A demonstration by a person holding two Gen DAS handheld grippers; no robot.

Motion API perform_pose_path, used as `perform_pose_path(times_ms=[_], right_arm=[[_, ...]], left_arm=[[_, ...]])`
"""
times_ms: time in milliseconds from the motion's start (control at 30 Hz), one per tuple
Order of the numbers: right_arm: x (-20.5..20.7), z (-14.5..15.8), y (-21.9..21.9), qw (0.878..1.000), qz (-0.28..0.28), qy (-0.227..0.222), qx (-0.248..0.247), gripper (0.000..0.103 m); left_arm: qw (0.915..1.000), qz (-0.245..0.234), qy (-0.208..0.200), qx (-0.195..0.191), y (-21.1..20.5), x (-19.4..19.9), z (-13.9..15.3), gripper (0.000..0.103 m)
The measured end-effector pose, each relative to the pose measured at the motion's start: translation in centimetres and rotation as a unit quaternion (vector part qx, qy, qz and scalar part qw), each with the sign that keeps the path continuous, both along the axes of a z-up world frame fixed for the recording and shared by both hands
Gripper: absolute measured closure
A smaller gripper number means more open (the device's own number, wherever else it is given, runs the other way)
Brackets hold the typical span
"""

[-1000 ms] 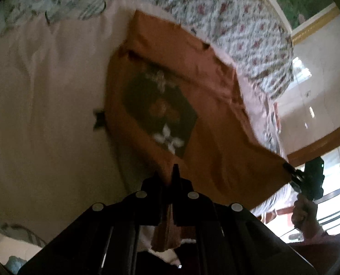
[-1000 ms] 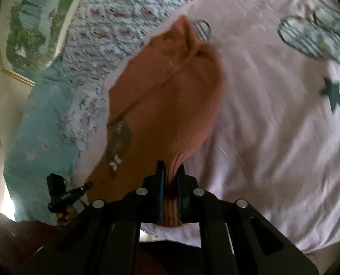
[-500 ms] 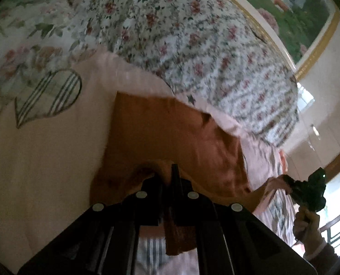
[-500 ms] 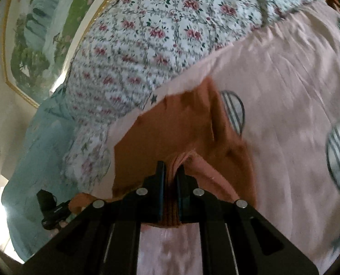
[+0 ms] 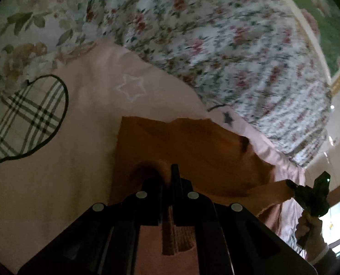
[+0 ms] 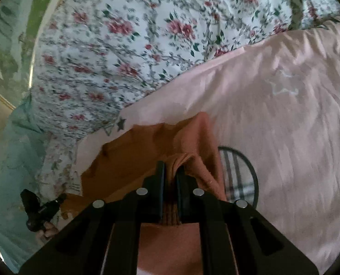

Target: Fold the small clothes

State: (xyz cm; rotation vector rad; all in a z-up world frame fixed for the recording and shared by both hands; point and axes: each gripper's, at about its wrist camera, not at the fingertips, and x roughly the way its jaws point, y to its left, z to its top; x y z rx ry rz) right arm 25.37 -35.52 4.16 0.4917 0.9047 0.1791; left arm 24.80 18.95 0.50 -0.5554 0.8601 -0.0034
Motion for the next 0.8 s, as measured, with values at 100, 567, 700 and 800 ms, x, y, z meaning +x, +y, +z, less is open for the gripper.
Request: perform_pose_path(times_ms=[100, 567, 700, 800], right_arm=[[2.0, -1.9, 0.0, 1.000, 0.003, 0.026, -0.017, 0.093], [-3.4, 1.0, 2.1, 0.999, 0.037, -0.018, -0.019, 0.068], [-4.0, -3.3, 8.9, 0.979, 0.189, 0.053, -0.053, 0.068], [-2.9, -6.1, 11.9, 0.956, 0.248, 0.084, -0.128, 0.068]], left_arm=[[0.9994, 0.013, 0.031, 0.002, 0.7, 1.8, -2.5, 0.098], [0.9897, -0.121, 0.066, -0.039, -8.9, -3.9, -3.9, 0.072], [0.9801, -0.165, 0.110, 0.006, -13.0, -1.9, -6.6, 0.073], [0.9813, -0.154, 0.114, 0.018, -12.3, 0.5, -6.6, 0.073]])
